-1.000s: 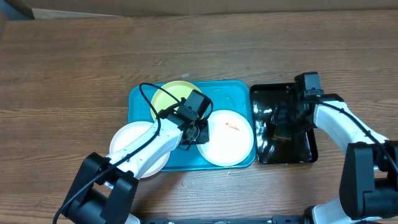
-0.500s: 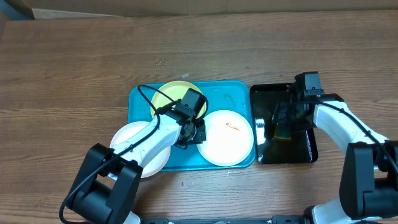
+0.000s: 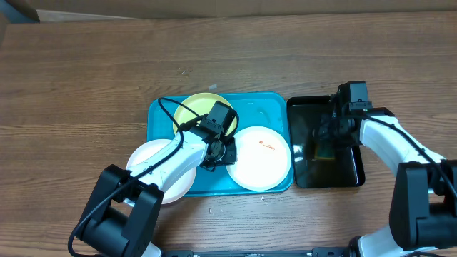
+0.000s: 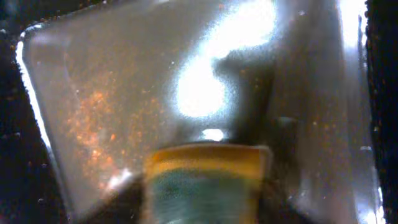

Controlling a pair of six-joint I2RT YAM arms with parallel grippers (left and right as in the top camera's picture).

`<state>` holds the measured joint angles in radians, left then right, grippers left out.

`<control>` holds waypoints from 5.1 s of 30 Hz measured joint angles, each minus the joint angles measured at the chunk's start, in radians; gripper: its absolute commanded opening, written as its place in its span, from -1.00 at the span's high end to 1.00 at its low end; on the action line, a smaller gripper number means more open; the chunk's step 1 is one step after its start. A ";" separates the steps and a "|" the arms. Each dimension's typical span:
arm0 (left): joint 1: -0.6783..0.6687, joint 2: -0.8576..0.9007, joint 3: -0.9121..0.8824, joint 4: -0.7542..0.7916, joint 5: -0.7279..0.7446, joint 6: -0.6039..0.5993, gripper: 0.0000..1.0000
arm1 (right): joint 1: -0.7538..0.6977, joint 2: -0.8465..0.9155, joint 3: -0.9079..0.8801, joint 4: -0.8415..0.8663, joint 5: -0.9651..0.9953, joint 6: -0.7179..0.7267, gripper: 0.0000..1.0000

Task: Clean dirty plates on tray and stack at the side
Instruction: 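Dip the held sponge in the water of the black tray, then scrub the right white plate with the sponge in the right gripper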

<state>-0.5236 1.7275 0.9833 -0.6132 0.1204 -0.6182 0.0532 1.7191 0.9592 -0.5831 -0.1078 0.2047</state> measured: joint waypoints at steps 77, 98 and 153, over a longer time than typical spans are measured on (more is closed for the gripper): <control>0.000 0.002 0.000 0.000 0.010 0.007 0.83 | 0.073 -0.022 0.211 -0.482 0.019 0.077 0.92; 0.000 0.002 0.000 0.001 0.011 0.008 0.92 | 0.465 -0.022 0.230 -0.401 -0.034 0.031 0.92; 0.000 0.002 0.000 0.000 0.010 0.008 0.91 | 0.517 0.111 0.101 -0.019 -0.053 -0.179 0.92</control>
<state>-0.5236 1.7294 0.9833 -0.6128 0.1307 -0.6098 0.5701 1.8297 1.0599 -0.6025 -0.1608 0.0254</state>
